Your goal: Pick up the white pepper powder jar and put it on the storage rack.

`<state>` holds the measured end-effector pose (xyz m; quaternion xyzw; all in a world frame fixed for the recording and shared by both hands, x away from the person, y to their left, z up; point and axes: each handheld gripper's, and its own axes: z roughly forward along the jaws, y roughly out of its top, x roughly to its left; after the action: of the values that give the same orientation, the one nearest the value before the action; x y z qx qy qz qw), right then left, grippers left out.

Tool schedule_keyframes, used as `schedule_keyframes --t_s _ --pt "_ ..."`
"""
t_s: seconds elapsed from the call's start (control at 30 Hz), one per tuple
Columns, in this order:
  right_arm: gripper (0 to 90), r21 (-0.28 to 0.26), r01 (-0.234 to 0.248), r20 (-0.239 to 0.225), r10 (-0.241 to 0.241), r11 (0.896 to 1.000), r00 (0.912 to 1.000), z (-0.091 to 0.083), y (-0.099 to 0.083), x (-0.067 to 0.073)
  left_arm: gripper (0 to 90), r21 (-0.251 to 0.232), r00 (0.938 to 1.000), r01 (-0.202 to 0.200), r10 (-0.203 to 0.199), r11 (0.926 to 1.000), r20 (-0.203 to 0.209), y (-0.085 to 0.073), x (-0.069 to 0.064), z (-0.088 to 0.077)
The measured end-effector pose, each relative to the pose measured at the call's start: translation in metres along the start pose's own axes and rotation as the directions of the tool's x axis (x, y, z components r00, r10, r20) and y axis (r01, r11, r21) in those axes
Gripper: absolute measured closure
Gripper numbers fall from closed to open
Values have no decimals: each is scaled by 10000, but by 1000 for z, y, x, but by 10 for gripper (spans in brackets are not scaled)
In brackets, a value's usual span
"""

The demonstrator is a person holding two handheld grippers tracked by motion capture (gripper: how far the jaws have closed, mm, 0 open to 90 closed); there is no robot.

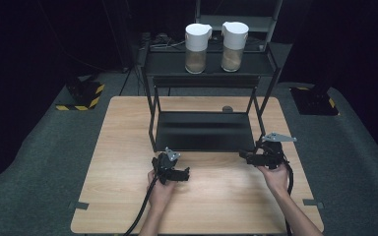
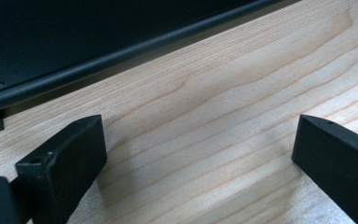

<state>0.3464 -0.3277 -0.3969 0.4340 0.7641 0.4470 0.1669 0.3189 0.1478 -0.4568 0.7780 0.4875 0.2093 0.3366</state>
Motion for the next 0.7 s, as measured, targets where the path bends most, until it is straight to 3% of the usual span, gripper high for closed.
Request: schedule_keyframes --t_s 0.7 --pt "123 701 -29 320 7 9975 9995 21 -23 9 29 1 10000 1 -1 10000 -1 0 0 0"
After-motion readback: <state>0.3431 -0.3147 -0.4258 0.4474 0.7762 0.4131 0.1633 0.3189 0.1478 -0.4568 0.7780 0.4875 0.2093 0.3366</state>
